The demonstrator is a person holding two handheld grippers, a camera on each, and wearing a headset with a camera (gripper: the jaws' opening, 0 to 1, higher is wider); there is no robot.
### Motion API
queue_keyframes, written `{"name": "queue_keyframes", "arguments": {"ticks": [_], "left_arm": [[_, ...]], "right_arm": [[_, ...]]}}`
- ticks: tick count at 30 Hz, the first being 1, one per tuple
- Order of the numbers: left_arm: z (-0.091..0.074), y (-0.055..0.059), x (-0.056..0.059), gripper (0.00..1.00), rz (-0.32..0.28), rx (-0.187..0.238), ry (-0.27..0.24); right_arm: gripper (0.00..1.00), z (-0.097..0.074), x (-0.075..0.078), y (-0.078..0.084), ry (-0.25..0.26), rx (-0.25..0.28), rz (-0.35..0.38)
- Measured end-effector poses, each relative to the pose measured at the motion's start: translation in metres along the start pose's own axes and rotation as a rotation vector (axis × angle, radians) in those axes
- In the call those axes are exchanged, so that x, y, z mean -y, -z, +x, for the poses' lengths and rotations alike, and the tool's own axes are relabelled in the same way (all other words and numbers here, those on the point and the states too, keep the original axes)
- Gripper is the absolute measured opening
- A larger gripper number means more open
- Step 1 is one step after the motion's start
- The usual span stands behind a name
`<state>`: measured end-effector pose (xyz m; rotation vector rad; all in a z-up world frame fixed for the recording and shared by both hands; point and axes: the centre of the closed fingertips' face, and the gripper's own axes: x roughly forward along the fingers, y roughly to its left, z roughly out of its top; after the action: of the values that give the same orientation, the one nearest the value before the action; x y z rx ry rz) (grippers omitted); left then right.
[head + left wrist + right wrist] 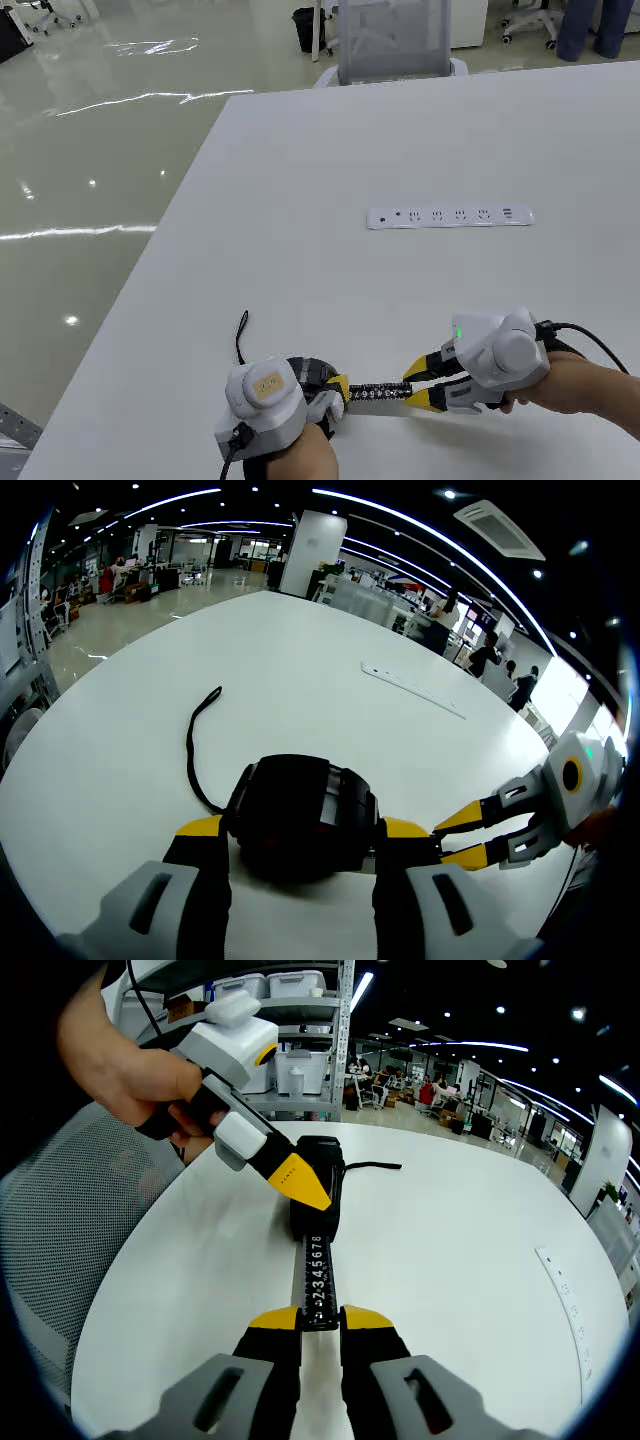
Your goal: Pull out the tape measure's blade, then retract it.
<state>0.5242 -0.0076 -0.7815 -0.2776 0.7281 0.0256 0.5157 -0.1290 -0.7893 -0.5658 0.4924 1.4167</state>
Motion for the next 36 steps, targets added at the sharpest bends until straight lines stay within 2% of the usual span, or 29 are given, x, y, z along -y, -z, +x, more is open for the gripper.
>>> {"name": "queue_keyframes", "arguments": {"ticks": [36], "left_arm": [[0.0, 0.0, 0.0, 0.53, -0.006, -0.004, 0.008]], "right_arm": [[0.13, 0.013, -0.001, -0.01, -0.009, 0.0, -0.005]]}}
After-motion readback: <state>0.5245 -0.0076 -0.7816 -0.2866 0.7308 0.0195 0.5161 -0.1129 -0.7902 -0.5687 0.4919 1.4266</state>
